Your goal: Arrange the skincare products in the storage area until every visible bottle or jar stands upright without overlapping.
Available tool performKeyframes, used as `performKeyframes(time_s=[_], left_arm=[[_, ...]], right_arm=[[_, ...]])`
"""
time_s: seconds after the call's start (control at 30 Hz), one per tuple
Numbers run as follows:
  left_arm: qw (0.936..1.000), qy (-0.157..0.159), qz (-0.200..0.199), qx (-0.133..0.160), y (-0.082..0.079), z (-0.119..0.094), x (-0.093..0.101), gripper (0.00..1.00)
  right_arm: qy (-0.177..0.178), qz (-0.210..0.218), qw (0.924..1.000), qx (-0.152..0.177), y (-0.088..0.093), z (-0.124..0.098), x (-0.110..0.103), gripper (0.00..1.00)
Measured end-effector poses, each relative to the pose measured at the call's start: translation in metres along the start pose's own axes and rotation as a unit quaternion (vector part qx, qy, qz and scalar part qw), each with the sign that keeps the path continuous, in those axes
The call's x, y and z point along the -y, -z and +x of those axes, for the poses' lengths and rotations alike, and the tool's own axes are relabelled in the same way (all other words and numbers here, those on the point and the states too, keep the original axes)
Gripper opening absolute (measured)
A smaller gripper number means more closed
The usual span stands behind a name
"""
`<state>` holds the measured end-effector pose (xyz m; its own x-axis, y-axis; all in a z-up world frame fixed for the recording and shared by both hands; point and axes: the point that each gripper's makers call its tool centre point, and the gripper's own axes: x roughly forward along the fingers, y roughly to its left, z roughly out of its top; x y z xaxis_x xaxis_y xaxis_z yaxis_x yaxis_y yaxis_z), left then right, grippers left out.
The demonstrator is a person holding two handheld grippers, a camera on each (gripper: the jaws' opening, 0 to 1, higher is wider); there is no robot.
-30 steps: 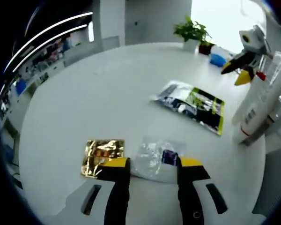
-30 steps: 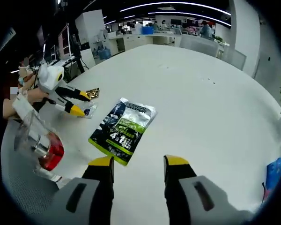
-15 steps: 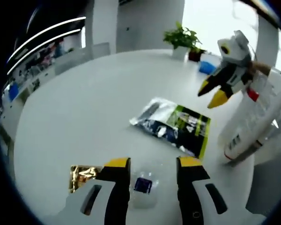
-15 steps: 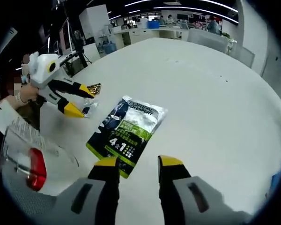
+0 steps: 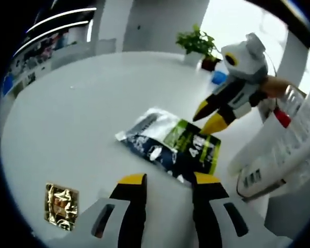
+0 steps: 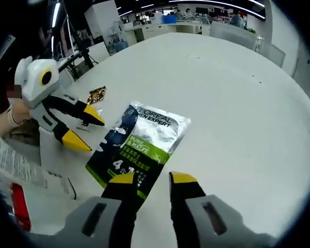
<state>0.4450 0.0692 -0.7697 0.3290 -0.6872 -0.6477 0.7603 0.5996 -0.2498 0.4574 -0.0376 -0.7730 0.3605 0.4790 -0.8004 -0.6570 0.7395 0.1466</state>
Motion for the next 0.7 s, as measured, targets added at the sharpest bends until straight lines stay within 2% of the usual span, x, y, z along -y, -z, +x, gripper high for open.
performKeyframes(time_s=[0.13,0.23,0.43,0.53,0.7], left_arm=[[0.9998,-0.003,-0.018,0.002,-0.002,0.004,-0.006,0.29],[0.9998,0.003,-0.02,0.003,-0.002,0.007,0.0,0.28],[0.9992,0.007,-0.039,0.01,-0.003,0.011,0.004,0.24],[0.9969,0.014,-0.075,0.021,-0.006,0.014,0.008,0.23],[0.9954,0.013,-0.09,0.031,-0.007,0.016,0.006,0.21]], right_arm=[[0.003,-0.009,1.0,-0.003,-0.005,0.004,0.003,0.23],[0.001,-0.012,0.9999,-0.005,-0.009,0.008,0.004,0.2],[-0.001,-0.018,0.9997,-0.019,-0.006,0.013,0.006,0.13],[-0.004,-0.016,0.9997,-0.016,-0.007,0.013,0.004,0.12],[-0.001,-0.019,0.9996,-0.02,-0.006,0.014,0.005,0.02]])
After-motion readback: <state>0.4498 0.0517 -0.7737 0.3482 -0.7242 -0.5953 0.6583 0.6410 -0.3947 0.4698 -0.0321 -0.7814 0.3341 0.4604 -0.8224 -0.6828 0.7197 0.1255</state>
